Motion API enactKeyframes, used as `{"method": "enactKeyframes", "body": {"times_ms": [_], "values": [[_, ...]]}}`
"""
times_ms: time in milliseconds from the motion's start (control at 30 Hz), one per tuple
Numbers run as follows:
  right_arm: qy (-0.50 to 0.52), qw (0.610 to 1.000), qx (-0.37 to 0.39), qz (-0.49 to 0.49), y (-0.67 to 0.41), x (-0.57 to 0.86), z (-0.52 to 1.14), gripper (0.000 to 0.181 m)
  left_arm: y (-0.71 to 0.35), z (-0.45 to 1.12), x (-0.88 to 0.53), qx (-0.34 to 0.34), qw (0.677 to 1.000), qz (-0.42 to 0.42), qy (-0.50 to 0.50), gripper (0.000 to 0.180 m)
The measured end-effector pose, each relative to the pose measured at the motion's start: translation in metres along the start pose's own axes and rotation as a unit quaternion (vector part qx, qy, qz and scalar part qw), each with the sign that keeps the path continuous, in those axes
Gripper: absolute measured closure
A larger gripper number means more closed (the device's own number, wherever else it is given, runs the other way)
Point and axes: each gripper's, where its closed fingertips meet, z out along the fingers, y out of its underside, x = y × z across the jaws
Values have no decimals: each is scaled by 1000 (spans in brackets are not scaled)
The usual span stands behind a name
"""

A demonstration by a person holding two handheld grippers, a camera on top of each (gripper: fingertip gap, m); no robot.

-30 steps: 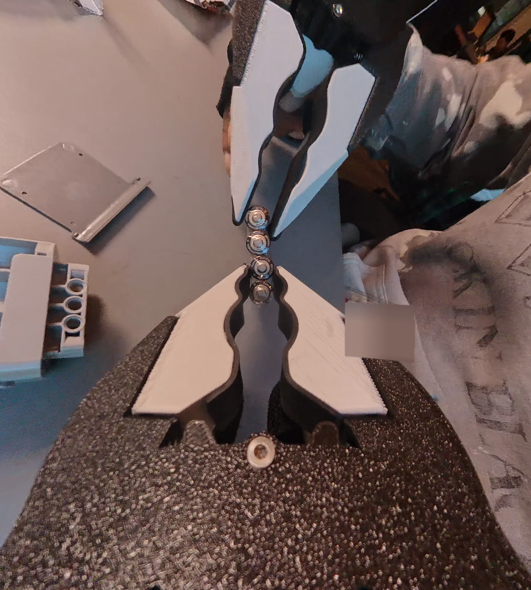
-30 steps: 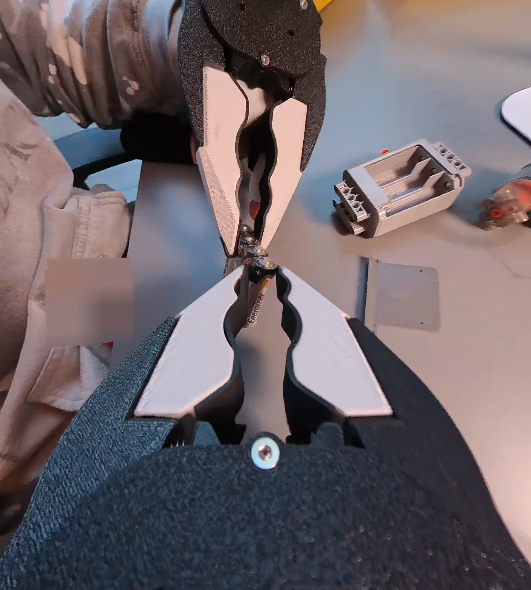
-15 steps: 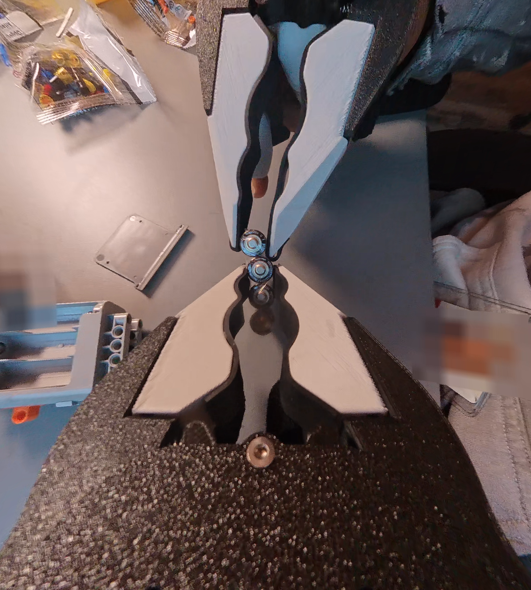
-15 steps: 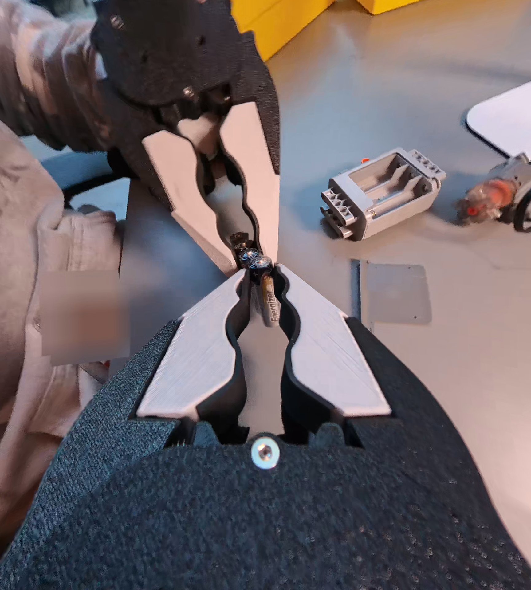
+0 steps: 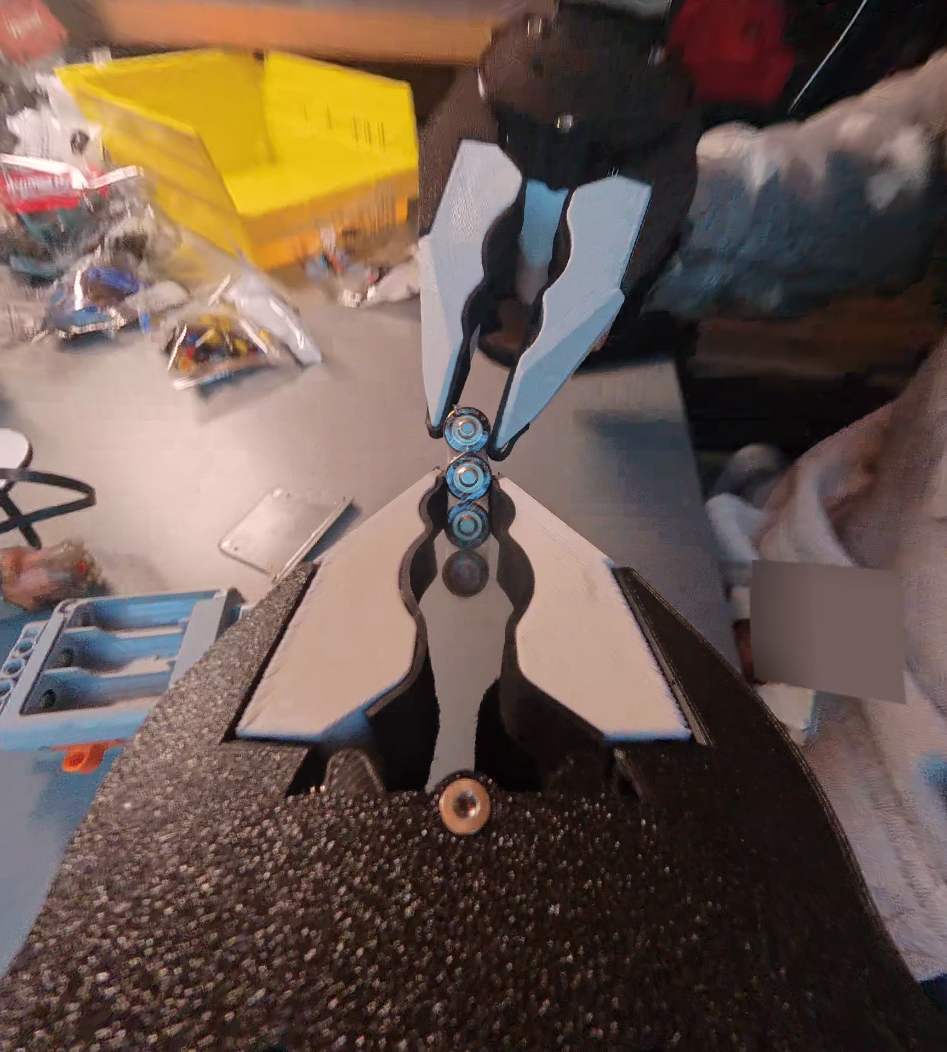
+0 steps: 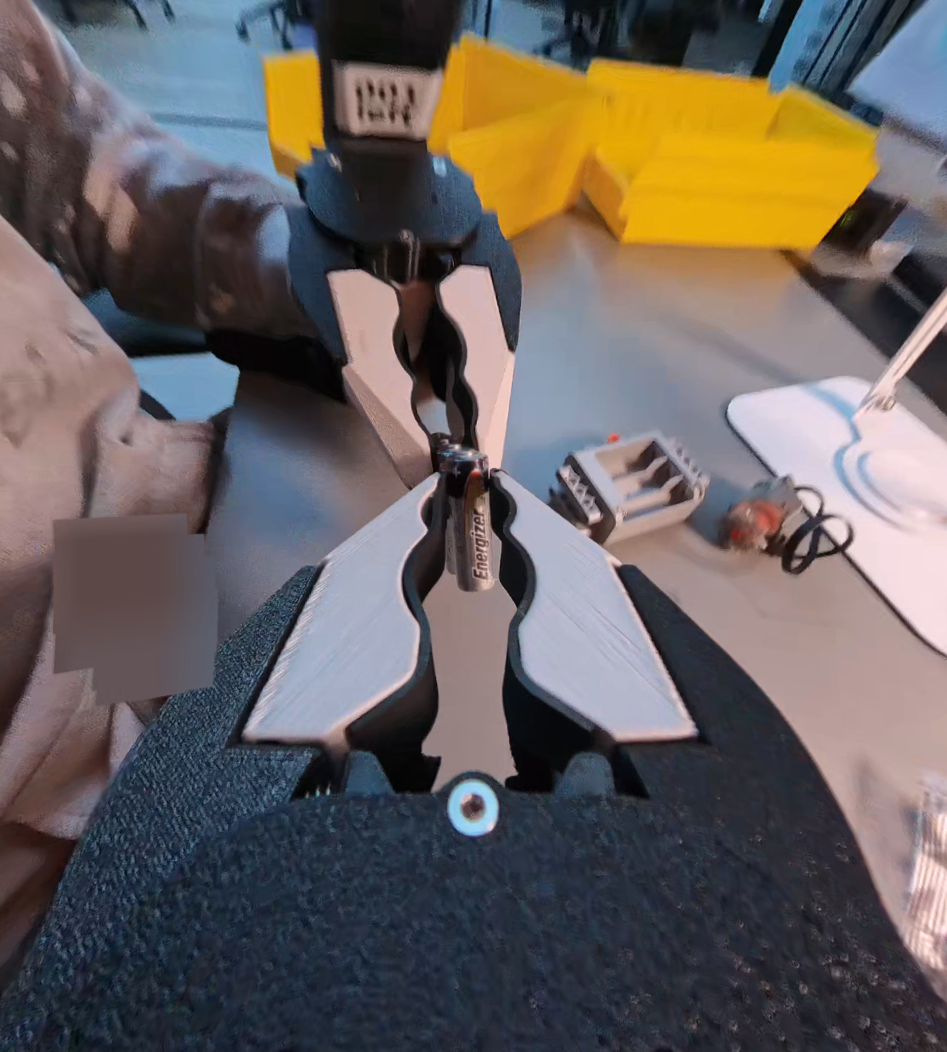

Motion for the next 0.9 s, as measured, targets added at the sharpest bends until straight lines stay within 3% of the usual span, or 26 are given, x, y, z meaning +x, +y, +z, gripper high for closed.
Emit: {"method": "enactKeyframes", "body": {"times_ms": [133, 300, 467, 600, 900], "values": [[10, 999, 46, -7, -27, 4, -15, 166, -27, -18, 0, 96, 995, -30, 27, 168], [-19, 995, 85, 40, -38, 4, -22, 165, -37, -23, 5, 123, 991, -18, 41, 168], [-76, 991, 83, 67, -42, -1, -19, 165, -33, -17, 12, 102, 994, 7, 50, 168], [-143, 986, 40, 71, -32, -9, -12, 175, -24, -12, 12, 68, 996, 35, 43, 168], [-253, 963, -79, 58, -4, -23, -5, 179, 6, -7, 20, -40, 993, 96, 54, 168]]}}
